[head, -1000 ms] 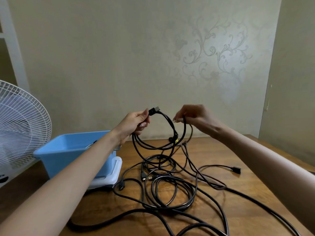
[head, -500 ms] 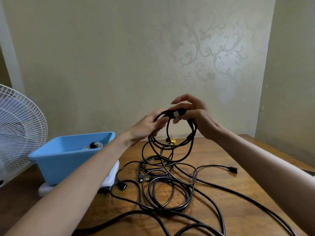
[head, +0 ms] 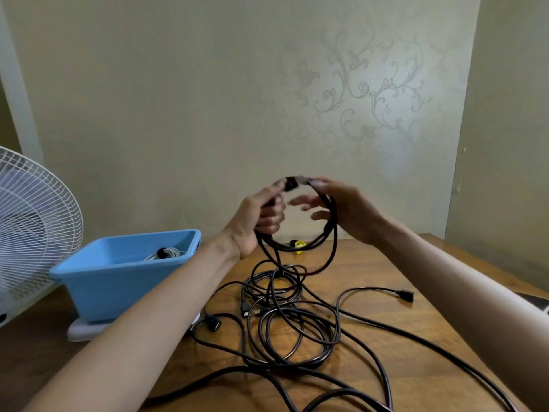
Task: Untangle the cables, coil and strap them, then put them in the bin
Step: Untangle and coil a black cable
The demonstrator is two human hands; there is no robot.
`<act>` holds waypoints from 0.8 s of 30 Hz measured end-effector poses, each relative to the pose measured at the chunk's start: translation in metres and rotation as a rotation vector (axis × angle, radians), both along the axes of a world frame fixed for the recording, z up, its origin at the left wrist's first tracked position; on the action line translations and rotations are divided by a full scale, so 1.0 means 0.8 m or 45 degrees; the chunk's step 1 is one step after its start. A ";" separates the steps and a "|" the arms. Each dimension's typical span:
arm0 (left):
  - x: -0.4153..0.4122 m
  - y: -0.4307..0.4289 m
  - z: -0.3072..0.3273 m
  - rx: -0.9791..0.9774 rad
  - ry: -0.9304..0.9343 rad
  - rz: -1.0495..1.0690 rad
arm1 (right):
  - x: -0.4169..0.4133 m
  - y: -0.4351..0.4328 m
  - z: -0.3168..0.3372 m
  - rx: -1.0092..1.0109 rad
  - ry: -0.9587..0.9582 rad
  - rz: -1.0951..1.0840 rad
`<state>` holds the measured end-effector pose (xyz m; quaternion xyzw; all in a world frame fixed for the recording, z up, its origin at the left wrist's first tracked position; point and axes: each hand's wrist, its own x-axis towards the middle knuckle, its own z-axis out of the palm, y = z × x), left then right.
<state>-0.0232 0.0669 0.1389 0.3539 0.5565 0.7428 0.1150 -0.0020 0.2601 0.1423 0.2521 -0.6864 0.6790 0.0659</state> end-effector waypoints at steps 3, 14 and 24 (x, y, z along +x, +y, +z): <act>-0.005 -0.004 0.012 0.395 -0.198 -0.087 | -0.003 -0.004 -0.029 -0.272 -0.259 0.294; -0.035 -0.045 0.004 0.417 -0.190 0.438 | -0.004 0.000 -0.088 0.600 -0.203 -0.113; -0.051 -0.073 -0.023 -0.010 -0.044 0.597 | -0.017 0.067 -0.093 0.550 -0.165 -0.477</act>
